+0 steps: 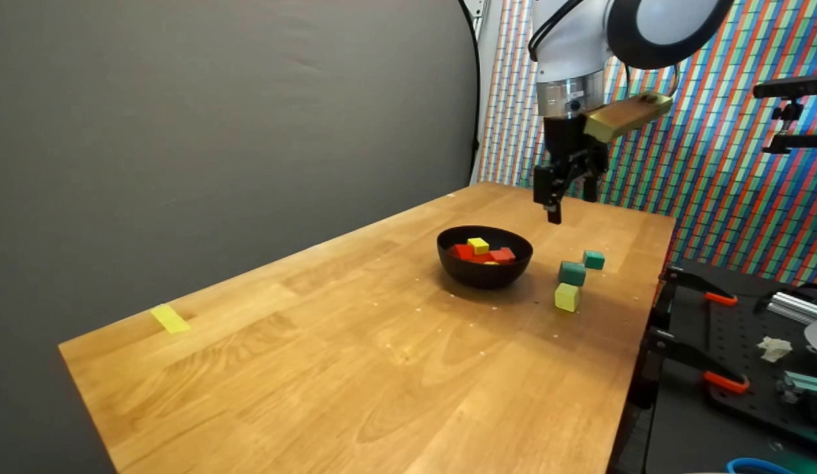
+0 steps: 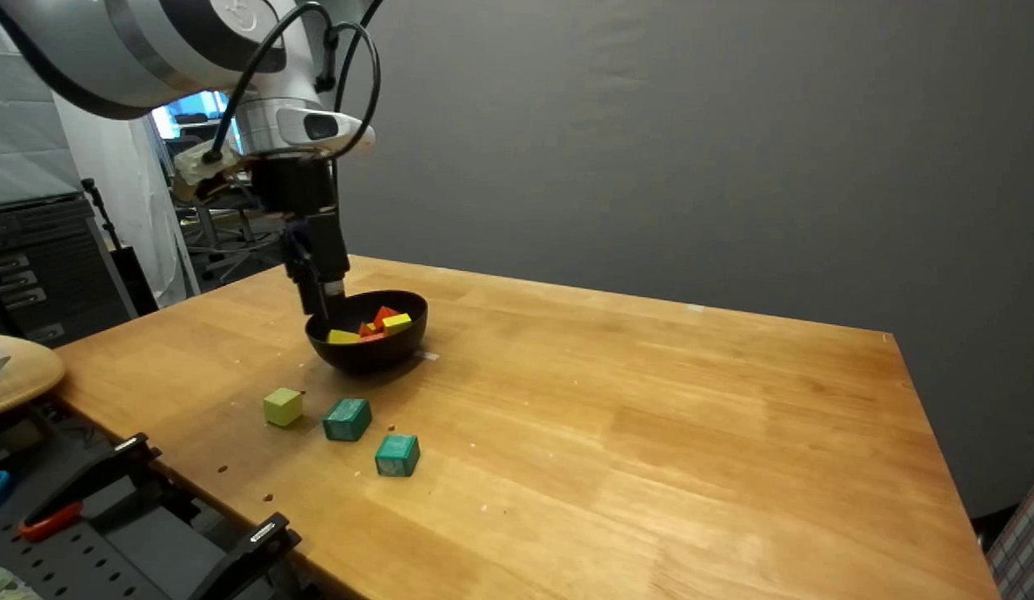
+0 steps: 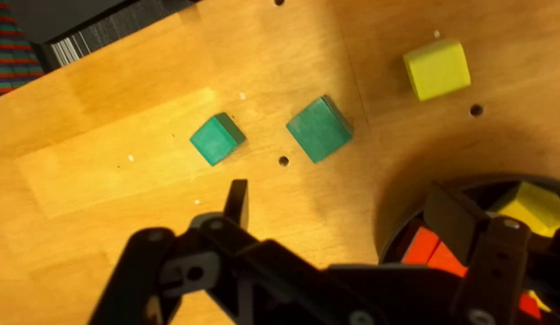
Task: Pick up all the blocks from the table and put them in the black bowl.
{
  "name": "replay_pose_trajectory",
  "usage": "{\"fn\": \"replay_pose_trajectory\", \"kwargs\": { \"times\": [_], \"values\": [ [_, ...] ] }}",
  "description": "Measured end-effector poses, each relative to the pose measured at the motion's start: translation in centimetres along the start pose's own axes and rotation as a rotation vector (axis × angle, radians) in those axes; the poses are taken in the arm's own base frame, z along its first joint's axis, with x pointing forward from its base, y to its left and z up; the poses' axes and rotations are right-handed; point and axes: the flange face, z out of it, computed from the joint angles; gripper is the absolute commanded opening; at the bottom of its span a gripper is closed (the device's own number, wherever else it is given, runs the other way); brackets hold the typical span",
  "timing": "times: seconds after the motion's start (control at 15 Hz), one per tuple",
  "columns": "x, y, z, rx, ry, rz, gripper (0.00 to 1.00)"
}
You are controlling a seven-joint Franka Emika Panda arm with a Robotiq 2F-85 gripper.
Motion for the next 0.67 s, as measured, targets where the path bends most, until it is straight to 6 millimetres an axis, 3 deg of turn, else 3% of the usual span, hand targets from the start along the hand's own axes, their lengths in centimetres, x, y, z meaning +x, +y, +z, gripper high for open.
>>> {"fn": "replay_pose_trajectory", "kwargs": {
  "times": [0.27, 0.4, 0.67],
  "values": [
    [-4.4, 2.4, 1.5, 0.017, -0.004, -0.191, 1.0],
    [-4.6, 3.1, 1.6, 0.023, 0.0, -0.207, 1.0],
    [-4.0, 1.6, 2.9, 0.062, 0.007, -0.371, 1.0]
  ]
}}
